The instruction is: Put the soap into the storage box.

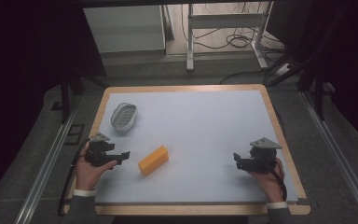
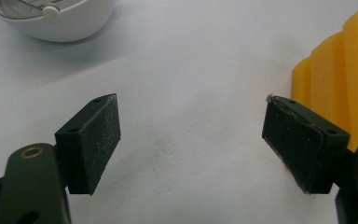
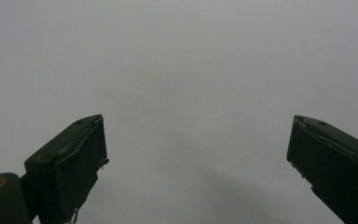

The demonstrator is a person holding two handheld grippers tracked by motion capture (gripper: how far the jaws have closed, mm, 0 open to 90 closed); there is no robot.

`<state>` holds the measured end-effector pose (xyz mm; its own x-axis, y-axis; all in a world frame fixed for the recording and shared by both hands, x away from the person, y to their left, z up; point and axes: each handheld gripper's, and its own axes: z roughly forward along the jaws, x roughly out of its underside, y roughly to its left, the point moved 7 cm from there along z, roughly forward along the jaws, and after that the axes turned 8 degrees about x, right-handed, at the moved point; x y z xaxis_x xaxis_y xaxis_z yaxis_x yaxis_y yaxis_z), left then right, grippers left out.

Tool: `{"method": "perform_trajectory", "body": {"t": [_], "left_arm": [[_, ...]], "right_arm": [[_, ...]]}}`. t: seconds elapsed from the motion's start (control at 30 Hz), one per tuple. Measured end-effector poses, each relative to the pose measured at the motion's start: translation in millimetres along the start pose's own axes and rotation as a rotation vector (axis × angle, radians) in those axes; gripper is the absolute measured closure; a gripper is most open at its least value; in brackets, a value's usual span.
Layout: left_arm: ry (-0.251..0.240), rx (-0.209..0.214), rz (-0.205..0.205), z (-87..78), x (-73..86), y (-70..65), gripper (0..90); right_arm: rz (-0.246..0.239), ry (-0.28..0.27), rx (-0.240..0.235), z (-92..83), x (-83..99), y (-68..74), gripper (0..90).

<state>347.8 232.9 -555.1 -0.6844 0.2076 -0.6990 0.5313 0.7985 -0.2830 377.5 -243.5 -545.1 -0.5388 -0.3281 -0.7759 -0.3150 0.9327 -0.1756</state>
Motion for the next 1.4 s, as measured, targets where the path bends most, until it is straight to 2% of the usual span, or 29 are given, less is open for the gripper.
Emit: {"method": "perform_trajectory", "body": {"t": [0.17,0.2,0.37,0.57,0.87,1.07,1.27,1.4], "left_arm": [[-0.001,-0.009,0.001,-0.9,0.0,0.9,19.8],[-0.023,-0.027,0.003,-5.3,-1.1,0.5,21.3],[-0.035,-0.051,-0.012,-11.2,-1.6,1.4,21.7],[-0.036,-0.038,-0.002,-13.7,-1.5,-1.5,21.5],[-0.032,-0.033,-0.005,-13.5,-1.4,1.5,20.2],[-0.051,-0.021,-0.003,-22.0,-4.9,1.1,19.9],[-0.022,-0.019,0.021,-29.7,-10.4,0.3,19.6],[-0.01,-0.032,0.012,-39.4,-15.8,-0.9,19.6]], "right_arm": [[0.001,-0.003,-0.011,2.0,-0.4,-4.9,4.8],[-0.002,0.002,-0.003,3.4,0.7,-5.0,4.8],[0.001,0.009,-0.012,4.6,3.5,-4.5,4.8],[0.0,-0.009,0.005,-1.6,3.2,-7.6,4.8],[0.013,-0.012,0.019,-2.8,6.3,-11.6,4.8],[0.035,-0.02,0.026,-6.0,8.2,-13.3,4.8],[0.043,-0.019,0.023,-7.1,10.0,-16.7,5.3],[0.046,-0.016,0.02,-6.4,12.0,-19.1,5.4]]}}
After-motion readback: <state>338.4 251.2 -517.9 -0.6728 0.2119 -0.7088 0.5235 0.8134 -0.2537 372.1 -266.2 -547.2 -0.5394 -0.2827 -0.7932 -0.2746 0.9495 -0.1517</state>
